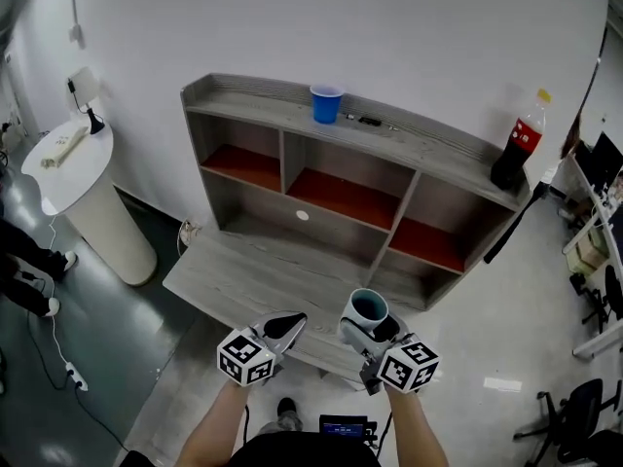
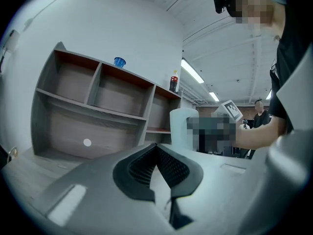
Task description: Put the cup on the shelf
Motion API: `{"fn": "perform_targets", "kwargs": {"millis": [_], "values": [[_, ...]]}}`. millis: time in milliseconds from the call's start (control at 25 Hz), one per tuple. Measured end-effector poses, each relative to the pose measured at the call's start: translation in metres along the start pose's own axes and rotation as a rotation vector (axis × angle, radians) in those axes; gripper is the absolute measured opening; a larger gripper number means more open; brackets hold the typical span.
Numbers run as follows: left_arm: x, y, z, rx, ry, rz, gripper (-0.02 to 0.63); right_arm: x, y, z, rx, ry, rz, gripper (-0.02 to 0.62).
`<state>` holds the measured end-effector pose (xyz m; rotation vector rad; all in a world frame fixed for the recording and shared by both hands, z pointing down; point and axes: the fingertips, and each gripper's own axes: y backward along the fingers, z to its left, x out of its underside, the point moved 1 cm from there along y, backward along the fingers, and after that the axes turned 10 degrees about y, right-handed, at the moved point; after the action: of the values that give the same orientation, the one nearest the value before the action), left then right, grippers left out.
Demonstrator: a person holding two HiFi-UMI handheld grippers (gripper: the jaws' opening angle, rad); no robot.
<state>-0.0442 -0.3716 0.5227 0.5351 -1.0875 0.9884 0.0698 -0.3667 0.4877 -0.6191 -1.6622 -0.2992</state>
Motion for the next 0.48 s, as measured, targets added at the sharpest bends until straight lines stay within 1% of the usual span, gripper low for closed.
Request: {"fn": "perform_targets", "kwargs": {"millis": [280,480], "values": [[-0.016,-0.007,0.037,0.042,-0.007,0.017,-0.002,-0.008,-0.033,-0.005,0.051,-0.005,-0.01,0.36],[-0.015,-0.014,0.049,0.056,0.01,0.025,-0.002,-0.004,-0.042,-0.01,0.066,-0.01,0.007,0.36]]}}
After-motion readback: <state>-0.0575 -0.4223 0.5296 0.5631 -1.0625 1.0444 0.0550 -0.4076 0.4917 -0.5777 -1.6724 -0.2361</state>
